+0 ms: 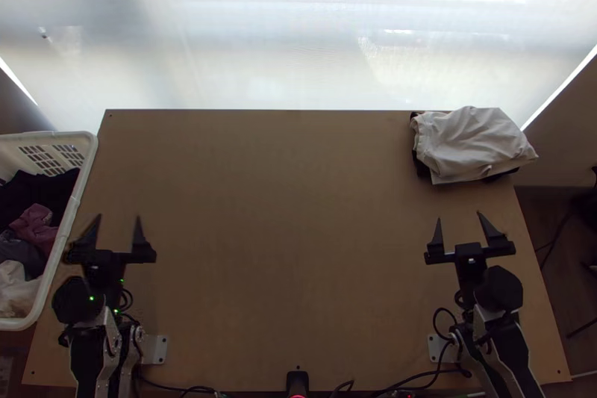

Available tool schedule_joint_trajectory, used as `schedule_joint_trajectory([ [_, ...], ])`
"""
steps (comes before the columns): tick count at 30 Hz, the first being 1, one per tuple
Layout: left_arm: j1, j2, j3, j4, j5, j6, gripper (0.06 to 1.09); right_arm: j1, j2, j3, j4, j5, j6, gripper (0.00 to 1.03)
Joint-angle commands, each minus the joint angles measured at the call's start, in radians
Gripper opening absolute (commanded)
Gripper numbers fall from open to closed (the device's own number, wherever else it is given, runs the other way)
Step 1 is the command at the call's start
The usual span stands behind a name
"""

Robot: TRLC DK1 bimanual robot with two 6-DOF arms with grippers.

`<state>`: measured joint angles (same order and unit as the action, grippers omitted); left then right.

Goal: Fold the t-shirt

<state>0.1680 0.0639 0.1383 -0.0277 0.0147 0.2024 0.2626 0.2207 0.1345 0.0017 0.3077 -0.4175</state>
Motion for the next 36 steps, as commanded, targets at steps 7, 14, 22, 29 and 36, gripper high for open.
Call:
schedule_joint_trajectory([
  [7, 0.932, 0.436, 0.511, -0.074, 0.111, -0.164, 1.04, -0.046, 0.657, 0.666, -0.284, 0.022, 0.177, 0.98],
  [14, 1.015, 1.001, 0.883, -0.351, 0.119, -0.069, 1.04, -0.023, 0.899, 1.102, -0.701, 0.004, 0.292, 0.98],
  [22, 1.012, 1.418, 1.101, -0.512, 0.119, 0.127, 1.04, 0.127, 1.111, 1.516, -1.051, 0.004, 0.402, 0.98],
  [29, 1.065, 1.685, 1.212, -0.512, 0.106, 0.279, 1.03, 0.164, 1.14, 1.51, -1.079, -0.016, 0.39, 0.98],
  [36, 1.09, 1.939, 1.422, -0.525, -0.001, 0.408, 1.03, 0.198, 1.14, 1.496, -1.092, -0.024, 0.318, 0.98],
])
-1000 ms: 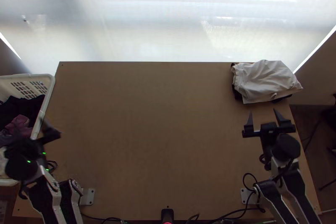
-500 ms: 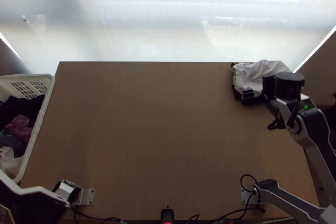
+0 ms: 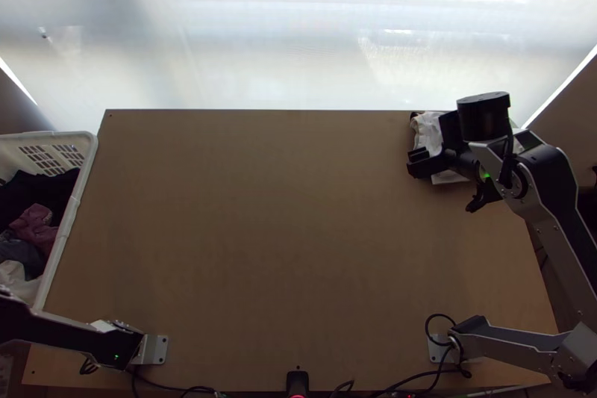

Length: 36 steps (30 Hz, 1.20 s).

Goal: Fold the t-shirt

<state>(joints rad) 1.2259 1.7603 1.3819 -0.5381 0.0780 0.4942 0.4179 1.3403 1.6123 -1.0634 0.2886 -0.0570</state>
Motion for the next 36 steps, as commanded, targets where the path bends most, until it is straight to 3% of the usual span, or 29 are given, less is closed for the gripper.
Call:
schedule_joint_trajectory([
  [1, 0.034, 0.28, 0.21, -0.014, -0.089, 0.135, 1.03, 0.044, 0.022, 0.021, -0.027, -0.005, -0.04, 0.98],
  [5, 0.03, 0.386, 0.269, -0.005, -0.159, 0.245, 1.03, 0.053, 0.025, 0.009, -0.038, -0.022, -0.02, 0.98],
  [11, 0.04, 0.559, 0.391, -0.008, -0.254, 0.325, 1.03, 0.047, 0.014, -0.012, -0.056, -0.031, -0.024, 0.98],
  [15, 0.046, 0.636, 0.473, -0.046, -0.254, 0.34, 0.92, 0.048, 0.008, -0.009, -0.069, -0.031, -0.033, 0.98],
  [27, 0.024, 0.771, 0.496, -0.117, -0.253, 0.388, 0.89, 0.061, 0.008, 0.008, -0.09, -0.029, -0.047, 0.98],
  [29, 0.024, 0.789, 0.508, -0.117, -0.251, 0.389, 0.7, 0.062, 0.008, 0.011, -0.092, -0.031, -0.047, 0.98],
  [31, 0.024, 0.808, 0.514, -0.135, -0.248, 0.397, 0.31, 0.064, 0.008, 0.009, -0.095, -0.029, -0.049, 0.98],
  [32, 0.024, 0.817, 0.519, -0.143, -0.242, 0.396, 0.2, 0.064, 0.008, 0.009, -0.095, -0.029, -0.049, 0.98],
  [36, 0.026, 0.811, 0.533, -0.223, -0.201, 0.362, 0.1, 0.064, 0.008, 0.012, -0.098, -0.029, -0.056, 0.98],
])
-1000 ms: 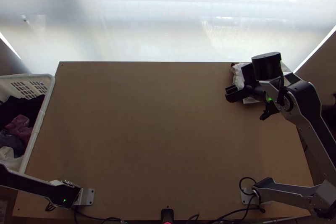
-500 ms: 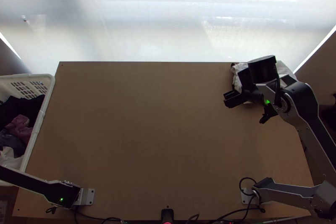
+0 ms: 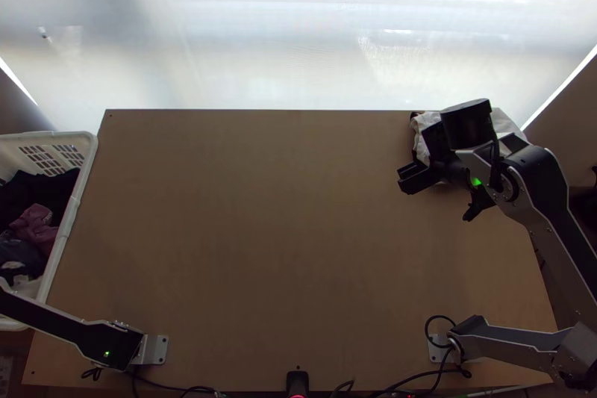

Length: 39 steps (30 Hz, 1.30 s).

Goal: Fold the t-shirt

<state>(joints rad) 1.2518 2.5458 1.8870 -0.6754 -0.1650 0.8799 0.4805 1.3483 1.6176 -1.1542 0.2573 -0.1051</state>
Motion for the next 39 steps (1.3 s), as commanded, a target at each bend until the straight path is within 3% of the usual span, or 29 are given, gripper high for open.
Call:
schedule_joint_trajectory([
  [1, 0.0, 0.001, 0.032, -0.127, 0.09, -0.045, 0.1, 0.001, 0.0, 0.008, -0.009, 0.002, -0.01, 0.98],
  [6, -0.002, -0.16, 0.034, -0.248, 0.208, -0.14, 0.1, 0.003, 0.0, 0.005, -0.012, 0.0, -0.01, 0.98],
  [15, -0.109, -0.662, -0.023, -0.628, 0.472, -0.067, 0.1, 0.009, 0.003, 0.004, -0.01, 0.0, -0.01, 0.98],
  [19, -0.246, -0.889, -0.078, -0.736, 0.524, -0.048, 0.1, 0.009, -0.001, -0.018, -0.01, 0.0, -0.01, 0.98],
  [23, -0.494, -1.173, -0.267, -0.734, 0.525, -0.035, 0.1, 0.009, -0.009, -0.044, -0.012, 0.0, -0.01, 0.98],
  [28, -1.02, -1.426, -0.447, -0.724, 0.521, -0.231, 0.1, 0.006, -0.037, -0.128, -0.01, 0.0, -0.019, 0.98],
  [34, -1.654, -1.457, -0.407, -0.573, 0.404, -0.624, 0.12, -0.028, -0.115, -0.249, -0.01, 0.0, -0.03, 0.98],
  [39, -1.931, -1.342, -0.416, -0.398, 0.321, -0.728, 0.12, -0.086, -0.189, -0.349, -0.01, 0.0, -0.033, 0.98],
])
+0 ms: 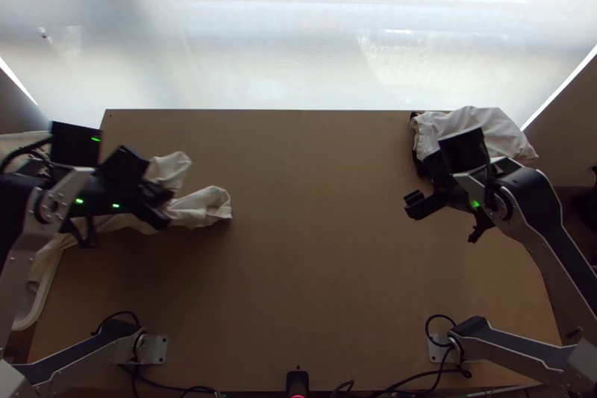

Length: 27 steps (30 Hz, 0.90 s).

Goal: Fold the t-shirt

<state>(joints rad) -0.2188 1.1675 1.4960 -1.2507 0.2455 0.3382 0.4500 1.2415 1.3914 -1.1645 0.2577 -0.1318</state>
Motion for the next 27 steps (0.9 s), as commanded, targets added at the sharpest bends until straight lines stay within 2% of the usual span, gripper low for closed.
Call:
schedule_joint_trajectory([
  [1, -0.51, 0.072, -0.02, 0.221, -0.106, -0.194, 0.12, -0.066, -0.096, -0.144, 0.0, 0.0, -0.005, 0.98],
  [4, -0.605, 0.21, 0.063, 0.301, -0.127, -0.22, 0.12, -0.114, -0.132, -0.195, 0.002, 0.0, 0.0, 0.98],
  [9, -0.708, 0.422, 0.288, 0.306, -0.129, -0.238, 0.12, -0.178, -0.166, -0.213, 0.003, 0.0, 0.001, 0.98],
  [15, -0.798, 0.554, 0.403, 0.344, -0.127, -0.265, 0.14, -0.252, -0.191, -0.264, 0.012, 0.0, 0.004, 0.98],
  [16, -0.818, 0.56, 0.412, 0.347, -0.129, -0.271, 0.27, -0.258, -0.192, -0.278, 0.012, 0.0, 0.006, 0.98],
  [17, -0.84, 0.561, 0.414, 0.352, -0.135, -0.271, 0.58, -0.263, -0.195, -0.29, 0.016, 0.0, 0.008, 0.98],
  [18, -0.858, 0.564, 0.414, 0.352, -0.146, -0.271, 0.94, -0.266, -0.197, -0.304, 0.017, -0.002, 0.009, 0.98],
  [19, -0.87, 0.567, 0.417, 0.352, -0.149, -0.272, 1.05, -0.267, -0.198, -0.315, 0.017, -0.002, 0.012, 0.98],
  [27, -0.884, 0.517, 0.523, 0.324, -0.149, -0.315, 1.04, -0.257, -0.195, -0.322, 0.022, -0.055, 0.018, 0.98],
])
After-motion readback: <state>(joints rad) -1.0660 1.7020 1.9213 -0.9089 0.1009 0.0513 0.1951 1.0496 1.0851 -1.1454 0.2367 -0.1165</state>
